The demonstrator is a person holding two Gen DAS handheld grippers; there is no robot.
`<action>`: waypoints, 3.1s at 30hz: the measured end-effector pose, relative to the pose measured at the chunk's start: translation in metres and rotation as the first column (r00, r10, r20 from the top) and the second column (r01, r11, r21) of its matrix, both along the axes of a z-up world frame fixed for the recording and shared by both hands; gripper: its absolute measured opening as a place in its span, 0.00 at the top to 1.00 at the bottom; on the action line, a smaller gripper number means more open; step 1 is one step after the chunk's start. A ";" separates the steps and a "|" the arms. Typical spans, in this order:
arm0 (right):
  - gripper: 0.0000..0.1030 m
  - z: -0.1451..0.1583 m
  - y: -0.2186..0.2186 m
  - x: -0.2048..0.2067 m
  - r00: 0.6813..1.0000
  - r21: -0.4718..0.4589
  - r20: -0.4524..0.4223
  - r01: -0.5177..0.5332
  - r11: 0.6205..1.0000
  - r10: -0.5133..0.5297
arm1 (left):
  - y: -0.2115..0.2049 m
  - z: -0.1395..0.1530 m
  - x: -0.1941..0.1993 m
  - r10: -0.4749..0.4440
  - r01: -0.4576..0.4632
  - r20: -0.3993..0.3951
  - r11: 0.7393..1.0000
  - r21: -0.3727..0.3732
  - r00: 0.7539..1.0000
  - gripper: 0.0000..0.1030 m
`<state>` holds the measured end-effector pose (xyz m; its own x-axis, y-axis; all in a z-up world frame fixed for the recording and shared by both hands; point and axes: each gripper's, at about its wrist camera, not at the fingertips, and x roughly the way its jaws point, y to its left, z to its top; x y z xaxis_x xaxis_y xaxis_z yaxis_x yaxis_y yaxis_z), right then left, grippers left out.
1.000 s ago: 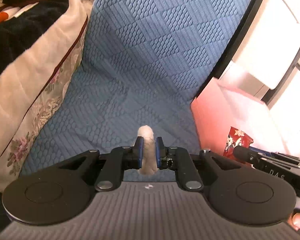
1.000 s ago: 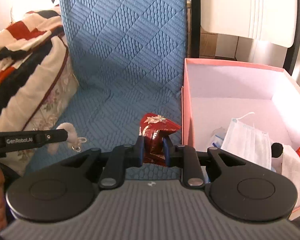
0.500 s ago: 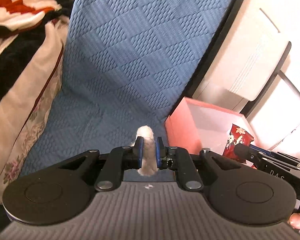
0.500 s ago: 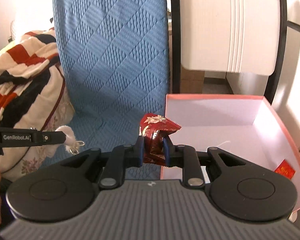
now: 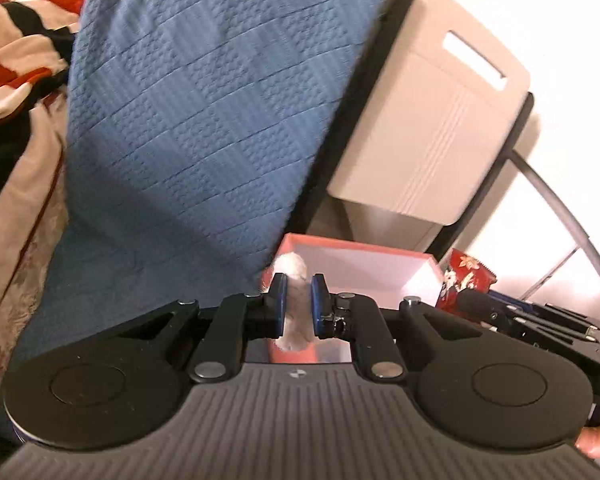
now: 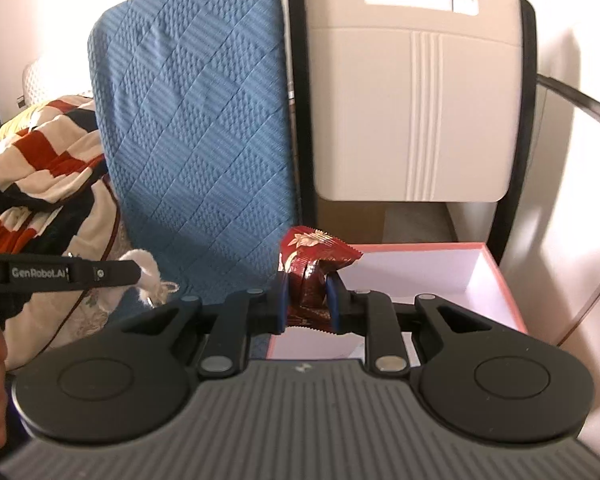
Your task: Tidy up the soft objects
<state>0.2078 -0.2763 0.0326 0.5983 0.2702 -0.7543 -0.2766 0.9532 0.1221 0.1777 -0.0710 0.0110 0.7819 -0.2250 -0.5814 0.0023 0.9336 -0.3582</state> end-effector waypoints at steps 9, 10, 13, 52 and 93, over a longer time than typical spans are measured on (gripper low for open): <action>0.77 -0.005 -0.044 0.007 0.999 -0.021 -0.037 0.036 0.999 -0.036 | -0.045 -0.014 0.016 -0.045 0.044 -0.036 0.999 -0.023 0.998 0.85; 0.77 -0.009 -0.049 0.008 0.998 -0.023 -0.048 0.042 0.999 -0.043 | -0.050 -0.017 0.018 -0.053 0.052 -0.041 0.998 -0.020 0.998 0.85; 0.77 -0.020 -0.062 0.009 0.995 -0.034 -0.073 0.060 0.998 -0.062 | -0.065 -0.026 0.025 -0.076 0.075 -0.056 0.997 -0.009 0.996 0.85; 0.41 -0.017 -0.103 0.010 0.976 -0.001 -0.157 0.155 0.988 -0.153 | -0.102 0.010 0.002 -0.126 0.126 0.000 0.988 0.087 0.992 0.46; 0.41 0.054 -0.054 -0.136 0.960 -0.066 -0.085 0.262 0.963 -0.267 | -0.042 0.025 -0.132 -0.189 0.179 0.070 0.975 0.132 0.979 0.46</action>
<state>0.0720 -0.3304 0.0864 0.5701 0.0698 -0.8186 -0.0040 0.9966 0.0822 0.0455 -0.1135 0.0360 0.7798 -0.2997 -0.5496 0.2029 0.9516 -0.2310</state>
